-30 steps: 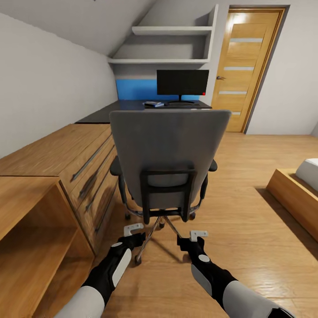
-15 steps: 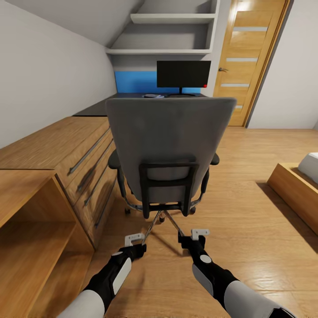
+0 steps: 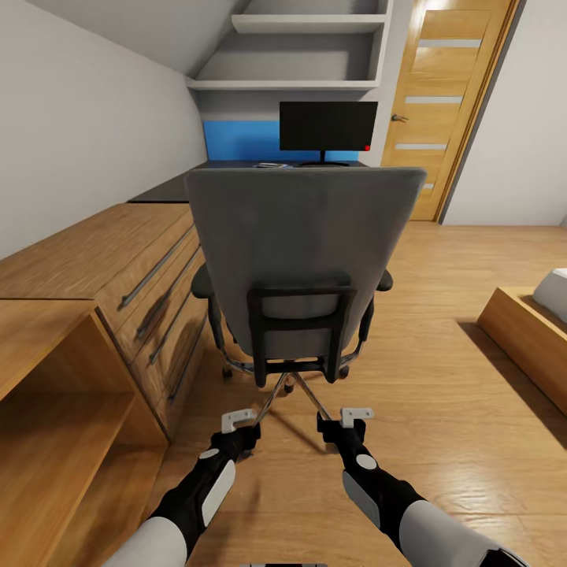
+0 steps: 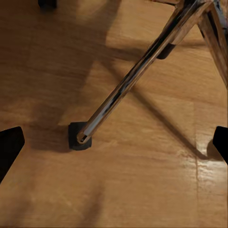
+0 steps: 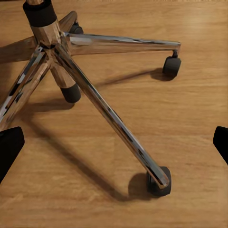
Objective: In the bedroom, organize the workspace by keeping the computer under the desk, ensuring the monitor is on the desk, placing the keyboard on the desk next to the monitor, placing the mouse on the desk next to the keyboard, moving the folder from the swivel chair onto the desk next to the mouse, stacking the notebook on top of the folder with the pen on top of the notebook, and positioning the swivel chair next to the desk.
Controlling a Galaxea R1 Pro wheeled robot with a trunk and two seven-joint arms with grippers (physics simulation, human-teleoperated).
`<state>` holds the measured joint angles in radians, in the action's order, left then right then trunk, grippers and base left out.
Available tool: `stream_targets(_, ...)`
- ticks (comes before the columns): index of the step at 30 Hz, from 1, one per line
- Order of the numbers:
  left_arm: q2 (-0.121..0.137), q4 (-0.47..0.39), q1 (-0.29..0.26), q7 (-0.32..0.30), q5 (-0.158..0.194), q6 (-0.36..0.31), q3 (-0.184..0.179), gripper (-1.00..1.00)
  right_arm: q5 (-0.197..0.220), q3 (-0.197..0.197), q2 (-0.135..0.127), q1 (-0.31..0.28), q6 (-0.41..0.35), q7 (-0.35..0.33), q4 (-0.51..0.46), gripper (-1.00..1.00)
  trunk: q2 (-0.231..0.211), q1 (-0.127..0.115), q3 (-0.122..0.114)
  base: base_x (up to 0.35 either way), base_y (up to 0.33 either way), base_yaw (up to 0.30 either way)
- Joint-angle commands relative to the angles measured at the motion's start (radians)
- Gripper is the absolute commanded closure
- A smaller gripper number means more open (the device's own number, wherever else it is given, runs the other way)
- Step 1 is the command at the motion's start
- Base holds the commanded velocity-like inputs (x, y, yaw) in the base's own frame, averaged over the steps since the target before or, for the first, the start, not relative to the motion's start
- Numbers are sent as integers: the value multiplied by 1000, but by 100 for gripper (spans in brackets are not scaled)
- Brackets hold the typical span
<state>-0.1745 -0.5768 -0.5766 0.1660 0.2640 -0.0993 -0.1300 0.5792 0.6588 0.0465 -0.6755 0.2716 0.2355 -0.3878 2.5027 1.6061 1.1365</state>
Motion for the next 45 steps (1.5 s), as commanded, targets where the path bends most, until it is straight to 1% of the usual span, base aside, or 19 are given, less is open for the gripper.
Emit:
stream_targets(1,0,-2,0,7,6,1,-9,-100,8,9,0,-1,5,6,0,-100,0,0,1,0,0,0)
stream_targets(5,0,-2,0,7,6,8,-16,-100,8,10,0,-1,7,7,0,-100,0,0,-4,0,0,0)
stream_targets(11,0,-3,0,7,6,9,-17,-100,8,10,0,-1,35,8,1,-100,0,0,-14,0,0,0)
stream_targets(21,0,-4,0,7,6,9,-17,-100,7,10,0,0,43,8,1,-100,0,0,-29,0,0,0)
stream_targets(31,0,-6,0,8,6,10,-19,-100,7,10,0,0,47,10,1,-100,0,0,-31,0,0,0)
stream_targets(34,0,-5,0,13,5,8,-52,-100,7,10,-1,0,47,10,-24,-100,0,0,-31,0,0,0)
stream_targets(35,0,-5,0,17,5,7,-78,-100,6,9,-1,0,47,10,-38,-100,0,0,-31,0,0,0)
stream_targets(36,0,-8,0,19,5,6,-90,-100,6,9,-2,0,47,10,-48,-100,0,0,-31,0,0,0)
stream_targets(37,0,-14,0,20,5,6,-94,-100,6,9,-2,0,47,10,-53,-100,0,0,-31,0,0,0)
stream_targets(41,0,-90,0,30,6,-2,-106,-100,5,8,-3,0,52,12,-89,-100,0,0,-31,0,0,0)
stream_targets(45,0,-160,0,55,7,-28,-110,-100,5,8,-3,0,91,28,-105,-100,0,0,-31,0,0,0)
